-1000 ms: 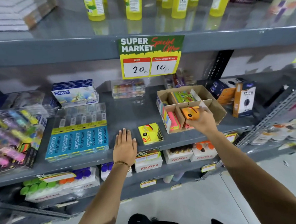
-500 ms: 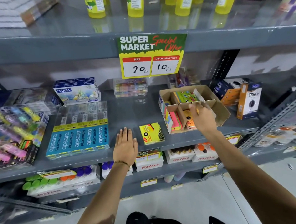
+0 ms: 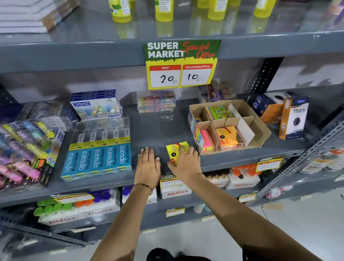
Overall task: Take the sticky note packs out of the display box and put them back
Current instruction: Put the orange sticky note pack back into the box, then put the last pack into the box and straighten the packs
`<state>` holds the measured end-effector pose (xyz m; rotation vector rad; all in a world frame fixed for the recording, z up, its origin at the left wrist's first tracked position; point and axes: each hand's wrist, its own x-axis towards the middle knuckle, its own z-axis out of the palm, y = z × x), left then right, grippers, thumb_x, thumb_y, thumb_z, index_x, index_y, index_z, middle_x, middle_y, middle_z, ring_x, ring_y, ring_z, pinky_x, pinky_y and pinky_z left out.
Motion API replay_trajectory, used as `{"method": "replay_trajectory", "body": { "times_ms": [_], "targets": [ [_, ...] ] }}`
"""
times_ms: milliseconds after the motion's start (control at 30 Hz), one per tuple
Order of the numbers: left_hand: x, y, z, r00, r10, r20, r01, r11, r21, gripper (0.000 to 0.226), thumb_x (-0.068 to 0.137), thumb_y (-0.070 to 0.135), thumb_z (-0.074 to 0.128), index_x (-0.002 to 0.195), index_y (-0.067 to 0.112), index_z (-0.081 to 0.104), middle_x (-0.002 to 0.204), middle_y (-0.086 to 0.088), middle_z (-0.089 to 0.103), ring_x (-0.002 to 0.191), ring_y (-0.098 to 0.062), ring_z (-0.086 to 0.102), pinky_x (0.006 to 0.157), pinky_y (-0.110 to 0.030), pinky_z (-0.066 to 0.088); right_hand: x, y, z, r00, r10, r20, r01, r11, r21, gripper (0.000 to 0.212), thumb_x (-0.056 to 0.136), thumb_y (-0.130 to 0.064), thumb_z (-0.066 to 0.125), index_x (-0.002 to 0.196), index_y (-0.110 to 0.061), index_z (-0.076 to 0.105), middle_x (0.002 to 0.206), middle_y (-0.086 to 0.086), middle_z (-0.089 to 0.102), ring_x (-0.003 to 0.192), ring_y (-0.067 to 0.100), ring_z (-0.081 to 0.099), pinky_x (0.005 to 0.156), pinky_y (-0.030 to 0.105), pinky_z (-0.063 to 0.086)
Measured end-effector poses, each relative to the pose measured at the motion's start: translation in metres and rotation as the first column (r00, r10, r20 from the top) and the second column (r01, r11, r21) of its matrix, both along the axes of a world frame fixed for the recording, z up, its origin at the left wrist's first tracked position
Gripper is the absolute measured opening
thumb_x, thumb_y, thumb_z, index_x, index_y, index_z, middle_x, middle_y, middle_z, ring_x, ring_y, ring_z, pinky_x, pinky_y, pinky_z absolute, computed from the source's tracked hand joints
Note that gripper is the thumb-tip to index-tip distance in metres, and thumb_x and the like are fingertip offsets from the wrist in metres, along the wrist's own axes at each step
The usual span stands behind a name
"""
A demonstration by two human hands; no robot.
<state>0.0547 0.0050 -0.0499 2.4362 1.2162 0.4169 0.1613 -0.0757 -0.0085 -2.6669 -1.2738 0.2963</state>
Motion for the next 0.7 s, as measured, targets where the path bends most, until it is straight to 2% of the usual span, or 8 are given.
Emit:
{"method": "replay_trajectory", "body": {
  "times_ms": [100,200,300,400,467,533,567,700],
  "targets": [
    [0.003,0.0,0.0,1.0,0.004,0.014,-0.004,0.999,0.037,0.043,0.098,0.019,0.035,0.133,-0.007,0.037,0.141,-0.027,0.037,0.134,-0.038,0.025,0.112,-0.044,0.013,0.005,-0.003,0.004,0.998,-0.028,-0.053,0.033,0.996,0.089,0.069,0.08,-0.047,0.058,0.133,-0.007,0.04,0.129,0.02,0.047,0.118,0.037,0.043,0.1,0.044,0.037],
    [0.008,-0.003,-0.002,1.0,0.007,0.015,-0.008,0.998,0.07,0.057,0.093,0.031,0.021,0.126,-0.008,0.047,0.133,-0.028,0.047,0.129,-0.04,0.035,0.11,-0.048,0.02,0.008,-0.018,0.015,0.994,0.038,-0.102,-0.008,0.962,0.275,0.067,0.073,-0.042,0.065,0.128,-0.01,0.047,0.123,0.017,0.054,0.116,0.034,0.046,0.101,0.04,0.037],
    [0.02,-0.014,-0.004,0.999,-0.05,0.009,0.048,0.994,0.095,0.071,0.088,0.038,0.007,0.132,-0.004,0.041,0.14,-0.023,0.041,0.134,-0.034,0.028,0.113,-0.04,0.009,0.02,-0.047,0.037,0.989,0.05,-0.142,0.028,0.866,0.5,0.065,0.071,-0.037,0.069,0.128,-0.011,0.049,0.128,0.015,0.053,0.12,0.032,0.045,0.099,0.042,0.044],
    [0.034,-0.023,-0.005,0.994,-0.1,-0.034,0.103,0.99,0.101,0.071,0.088,0.039,0.004,0.135,-0.002,0.039,0.143,-0.02,0.038,0.136,-0.032,0.025,0.112,-0.037,0.004,0.054,-0.077,0.062,0.986,-0.078,-0.149,0.155,0.766,0.624,0.058,0.073,-0.033,0.069,0.123,-0.011,0.049,0.123,0.013,0.054,0.112,0.027,0.048,0.087,0.036,0.046],
    [0.04,-0.027,-0.006,0.991,-0.117,-0.063,0.124,0.987,0.105,0.066,0.089,0.035,0.011,0.129,-0.004,0.046,0.137,-0.023,0.045,0.131,-0.036,0.034,0.112,-0.043,0.015,0.087,-0.088,0.066,0.969,-0.185,-0.161,0.245,0.753,0.61,0.054,0.074,-0.028,0.071,0.119,-0.007,0.051,0.117,0.013,0.057,0.109,0.029,0.05,0.086,0.036,0.045],
    [0.043,-0.028,-0.009,0.989,-0.127,-0.082,0.136,0.984,0.119,0.06,0.09,0.031,0.017,0.122,-0.006,0.052,0.129,-0.026,0.052,0.123,-0.04,0.043,0.106,-0.05,0.028,0.116,-0.09,0.064,0.955,-0.251,-0.157,0.296,0.79,0.537,0.052,0.073,-0.025,0.074,0.116,-0.004,0.054,0.117,0.015,0.06,0.111,0.033,0.052,0.09,0.039,0.045],
    [0.043,-0.028,-0.01,0.988,-0.124,-0.092,0.136,0.981,0.136,0.059,0.09,0.03,0.018,0.121,-0.006,0.053,0.128,-0.026,0.052,0.122,-0.04,0.044,0.105,-0.051,0.029,0.125,-0.089,0.062,0.955,-0.256,-0.153,0.298,0.817,0.494,0.054,0.072,-0.024,0.075,0.117,-0.003,0.054,0.119,0.016,0.06,0.112,0.034,0.053,0.092,0.04,0.045],
    [0.041,-0.029,-0.013,0.983,-0.118,-0.137,0.139,0.979,0.148,0.059,0.093,0.033,0.013,0.135,0.001,0.04,0.143,-0.019,0.037,0.135,-0.031,0.027,0.111,-0.038,0.009,0.142,-0.073,0.047,0.959,-0.229,-0.166,0.274,0.899,0.342,0.058,0.07,-0.031,0.073,0.117,-0.002,0.055,0.122,0.015,0.06,0.118,0.033,0.051,0.099,0.043,0.045]
  ]
}}
